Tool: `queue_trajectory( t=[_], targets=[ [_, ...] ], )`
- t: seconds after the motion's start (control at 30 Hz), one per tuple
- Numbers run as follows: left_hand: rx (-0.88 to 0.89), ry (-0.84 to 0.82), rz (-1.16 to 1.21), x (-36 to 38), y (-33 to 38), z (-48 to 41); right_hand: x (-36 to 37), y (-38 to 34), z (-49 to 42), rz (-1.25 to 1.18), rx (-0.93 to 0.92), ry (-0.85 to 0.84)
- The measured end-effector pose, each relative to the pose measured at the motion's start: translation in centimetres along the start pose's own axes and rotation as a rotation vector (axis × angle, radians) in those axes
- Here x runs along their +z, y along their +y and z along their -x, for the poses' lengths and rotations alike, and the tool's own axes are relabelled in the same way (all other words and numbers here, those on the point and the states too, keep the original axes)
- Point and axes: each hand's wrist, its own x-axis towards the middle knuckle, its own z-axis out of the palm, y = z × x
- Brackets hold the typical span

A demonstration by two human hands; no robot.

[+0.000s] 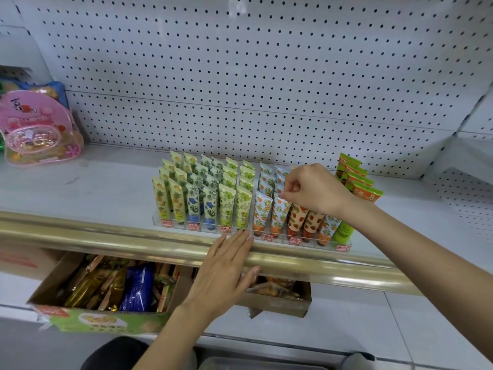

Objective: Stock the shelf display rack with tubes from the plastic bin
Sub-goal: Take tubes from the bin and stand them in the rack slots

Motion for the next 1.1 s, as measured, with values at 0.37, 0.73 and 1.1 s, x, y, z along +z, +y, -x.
queue_trajectory(
  t=[0.37, 0.73, 1.1],
  targets=[
    [-0.007, 0.018, 0.016, -0.1, 0.1, -0.1, 0.0, 0.1, 0.0, -0.034, 0.022, 0.008],
    [-0.012, 0.004, 0.025, 0.0, 0.1, -0.2, -0.6, -0.5, -1.9, -0.157, 0.046, 0.074],
    [-0.022, 0.006, 0.044, -0.1, -0.1, -0.1, 0.3, -2.0, -0.7, -0.028, -0.060, 0.031]
  ],
)
